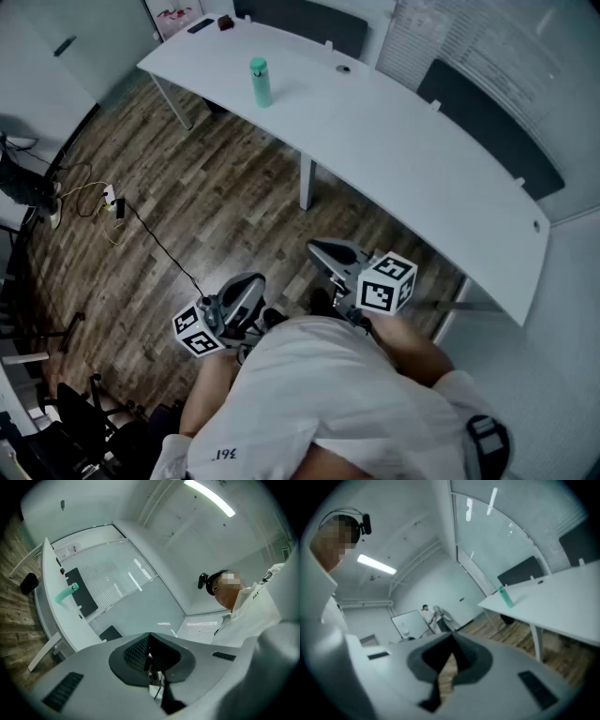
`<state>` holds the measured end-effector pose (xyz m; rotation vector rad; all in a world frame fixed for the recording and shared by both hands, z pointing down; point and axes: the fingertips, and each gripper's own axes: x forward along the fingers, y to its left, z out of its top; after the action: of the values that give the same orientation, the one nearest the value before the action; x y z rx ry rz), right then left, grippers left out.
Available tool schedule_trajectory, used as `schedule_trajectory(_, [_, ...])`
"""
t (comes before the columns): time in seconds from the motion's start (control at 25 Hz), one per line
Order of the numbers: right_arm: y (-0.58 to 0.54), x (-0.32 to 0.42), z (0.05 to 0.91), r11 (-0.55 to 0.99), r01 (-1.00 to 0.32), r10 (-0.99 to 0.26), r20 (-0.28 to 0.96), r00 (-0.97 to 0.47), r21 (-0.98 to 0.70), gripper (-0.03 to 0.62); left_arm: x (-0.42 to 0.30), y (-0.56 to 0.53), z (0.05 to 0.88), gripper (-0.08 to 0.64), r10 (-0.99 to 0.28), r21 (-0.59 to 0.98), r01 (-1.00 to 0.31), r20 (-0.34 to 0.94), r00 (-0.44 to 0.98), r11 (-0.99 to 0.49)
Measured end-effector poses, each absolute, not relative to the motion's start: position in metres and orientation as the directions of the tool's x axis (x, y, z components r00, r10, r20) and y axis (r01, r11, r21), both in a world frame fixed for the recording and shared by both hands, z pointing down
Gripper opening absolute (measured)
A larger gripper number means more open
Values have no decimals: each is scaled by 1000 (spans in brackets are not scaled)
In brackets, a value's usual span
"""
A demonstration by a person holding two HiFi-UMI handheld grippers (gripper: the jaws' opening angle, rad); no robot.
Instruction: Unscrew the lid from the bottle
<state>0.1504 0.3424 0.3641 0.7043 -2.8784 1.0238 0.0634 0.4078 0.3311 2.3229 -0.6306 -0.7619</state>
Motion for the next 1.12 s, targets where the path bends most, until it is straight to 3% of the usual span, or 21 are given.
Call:
schedule_trajectory(0.76, [332, 150, 367, 741, -446, -411, 186, -892, -502, 28, 72, 392, 337, 21, -590, 678, -247, -335, 734, -692])
schedule_trajectory(0.92, [328, 150, 370, 747, -454, -408, 204, -890, -486, 130, 73, 384, 342, 25, -611, 664, -301, -297, 734, -684])
schedule_trajectory(1.12, [327, 158, 378, 752, -463, -405, 226, -886, -469, 147, 82, 382, 344, 25, -615, 654, -317, -290, 733, -687])
